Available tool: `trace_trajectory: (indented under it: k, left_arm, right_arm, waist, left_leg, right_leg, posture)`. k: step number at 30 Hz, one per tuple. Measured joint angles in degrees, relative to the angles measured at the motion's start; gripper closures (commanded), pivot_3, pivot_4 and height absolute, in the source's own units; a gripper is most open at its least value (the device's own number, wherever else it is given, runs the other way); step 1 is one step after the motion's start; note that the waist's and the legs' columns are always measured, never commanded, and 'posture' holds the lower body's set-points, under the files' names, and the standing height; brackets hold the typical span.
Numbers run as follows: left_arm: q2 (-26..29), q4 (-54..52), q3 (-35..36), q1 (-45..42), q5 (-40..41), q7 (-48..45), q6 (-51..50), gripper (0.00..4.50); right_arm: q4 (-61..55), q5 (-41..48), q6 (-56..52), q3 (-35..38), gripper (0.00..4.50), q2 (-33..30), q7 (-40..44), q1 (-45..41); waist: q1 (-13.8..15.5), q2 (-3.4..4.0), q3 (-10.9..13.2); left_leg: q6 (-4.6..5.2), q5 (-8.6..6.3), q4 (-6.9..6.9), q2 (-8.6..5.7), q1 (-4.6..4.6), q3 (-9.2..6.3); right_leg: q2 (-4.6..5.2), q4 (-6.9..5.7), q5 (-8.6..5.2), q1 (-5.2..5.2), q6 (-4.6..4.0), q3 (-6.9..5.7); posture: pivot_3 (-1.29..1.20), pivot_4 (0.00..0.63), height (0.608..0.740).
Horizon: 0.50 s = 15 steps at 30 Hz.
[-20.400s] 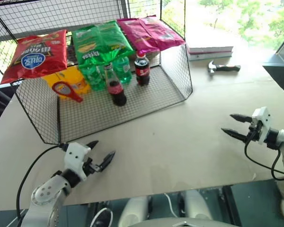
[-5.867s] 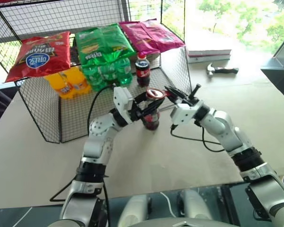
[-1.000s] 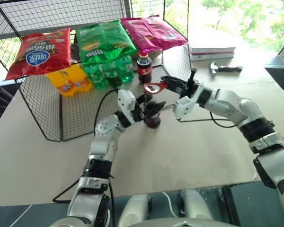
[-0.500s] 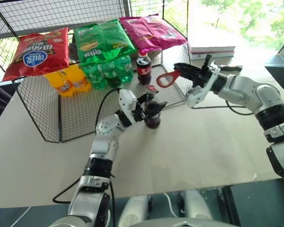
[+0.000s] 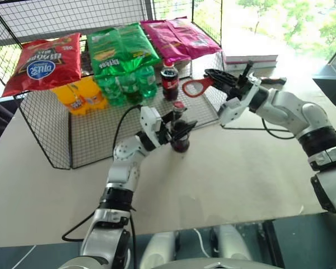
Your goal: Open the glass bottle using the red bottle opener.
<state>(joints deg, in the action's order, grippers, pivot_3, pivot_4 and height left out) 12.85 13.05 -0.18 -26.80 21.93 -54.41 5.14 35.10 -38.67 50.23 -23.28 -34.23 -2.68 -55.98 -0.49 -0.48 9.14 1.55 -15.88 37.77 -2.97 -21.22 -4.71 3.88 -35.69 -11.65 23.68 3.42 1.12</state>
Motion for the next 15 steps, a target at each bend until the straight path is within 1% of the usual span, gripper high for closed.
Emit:
trace_trajectory:
  k: [2,4,6,9,12,15]
  left_arm:
    - [-0.01,0.01,0.02,-0.01,-0.01,0.02,0.00,2.22]
    - [-0.03,0.01,0.01,-0.01,0.01,0.01,0.00,2.22]
    - [-0.03,0.01,0.02,-0.01,-0.01,0.02,0.01,2.22]
    - [-0.03,0.02,0.04,0.00,-0.03,0.04,0.01,2.22]
    - [-0.07,0.03,0.02,-0.02,-0.04,0.13,0.03,2.22]
    - [-0.06,0.05,0.02,-0.02,-0.06,0.13,0.05,2.22]
  right_arm:
    - [-0.21,4.23,-0.81,0.32,4.50,1.89,3.30,2.02]
    - [-0.81,6.51,-1.84,0.42,4.50,2.80,5.65,3.48]
    - [-2.30,9.15,-3.58,1.32,4.50,3.69,8.23,4.99]
    - [-5.23,14.61,-7.65,2.24,4.50,6.72,12.71,8.74]
    - [-8.33,17.02,-11.23,2.27,4.50,9.00,16.13,12.18]
    - [-10.09,17.63,-12.71,2.56,4.50,9.23,17.34,12.94]
  waist:
    - [-0.03,0.00,0.00]
    - [0.00,0.00,0.00]
    - [-0.01,0.00,0.00]
    - [-0.02,0.00,0.00]
    - [0.00,0.01,0.00]
    - [-0.01,0.01,0.00]
  left_leg:
    - [0.00,0.00,0.00,0.01,0.00,0.00]
    - [0.01,0.00,0.01,0.00,0.00,-0.02]
    - [0.01,0.00,0.00,0.00,0.00,-0.03]
    - [0.01,0.00,0.00,0.02,0.01,-0.06]
    - [0.01,0.00,0.01,0.00,0.00,-0.04]
    - [0.01,0.00,0.02,0.00,0.01,-0.05]
  right_leg:
    - [0.01,0.00,0.00,0.00,0.00,0.01]
    - [0.01,-0.01,0.00,0.00,0.00,-0.01]
    - [0.01,0.00,0.00,0.00,0.00,-0.02]
    - [0.00,-0.02,0.00,-0.01,0.00,-0.04]
    - [0.01,-0.03,0.01,0.00,0.00,-0.03]
    - [0.01,-0.03,0.01,0.00,0.01,-0.04]
  posture:
    - [0.00,0.150,0.740]
    - [0.00,0.150,0.740]
    - [0.00,0.150,0.740]
    - [0.00,0.150,0.740]
    - [0.00,0.150,0.740]
    - [0.00,0.150,0.740]
